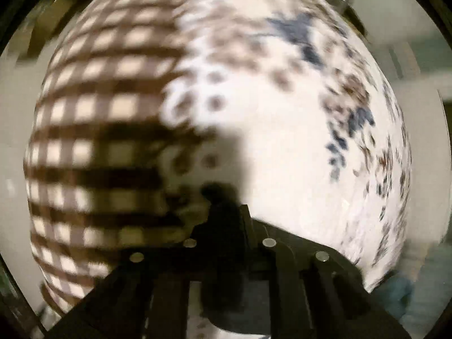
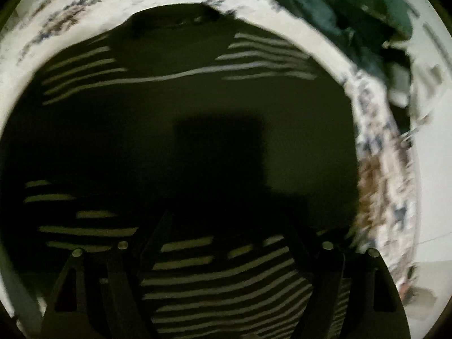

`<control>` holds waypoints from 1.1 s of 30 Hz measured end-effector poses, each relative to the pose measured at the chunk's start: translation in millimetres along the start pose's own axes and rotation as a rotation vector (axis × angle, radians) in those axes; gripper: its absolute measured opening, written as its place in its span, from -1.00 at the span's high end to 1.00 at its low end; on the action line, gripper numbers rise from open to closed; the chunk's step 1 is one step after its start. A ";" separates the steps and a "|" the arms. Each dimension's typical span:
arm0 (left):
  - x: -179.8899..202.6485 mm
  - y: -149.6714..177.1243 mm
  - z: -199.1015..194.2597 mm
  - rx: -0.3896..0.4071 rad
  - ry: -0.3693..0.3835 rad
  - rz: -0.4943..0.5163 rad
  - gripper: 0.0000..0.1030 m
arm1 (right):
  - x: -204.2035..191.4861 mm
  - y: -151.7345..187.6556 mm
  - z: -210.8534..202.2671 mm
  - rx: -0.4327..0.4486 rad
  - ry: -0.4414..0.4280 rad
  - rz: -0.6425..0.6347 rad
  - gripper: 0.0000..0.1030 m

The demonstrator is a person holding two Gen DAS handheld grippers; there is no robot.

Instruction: Fold small clothes

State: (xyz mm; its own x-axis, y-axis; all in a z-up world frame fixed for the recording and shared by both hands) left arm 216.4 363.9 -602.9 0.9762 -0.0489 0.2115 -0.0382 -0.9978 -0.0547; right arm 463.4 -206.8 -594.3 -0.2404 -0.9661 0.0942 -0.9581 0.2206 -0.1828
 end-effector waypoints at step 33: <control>345.2 618.9 -37.4 -0.120 0.170 1.313 0.70 | 325.1 -29.7 10.2 -0.089 -0.389 0.275 -0.87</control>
State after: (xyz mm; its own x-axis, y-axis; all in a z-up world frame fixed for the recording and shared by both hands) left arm 521.7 -272.2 -527.2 0.1620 -0.9688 0.1874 -0.9526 -0.2031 -0.2264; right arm 415.2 -528.8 -568.2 -0.4266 -0.8453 -0.3217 -0.8810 0.4689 -0.0637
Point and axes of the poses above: each gripper's, at about its wrist camera, not at the fingertips, and z roughly the way its jaws point, x to its right, y to its underside, the point moved 4 cm from there along z, roughly the way its jaws point, and after that the axes turned 12 degrees about -y, right-handed, at the moved point
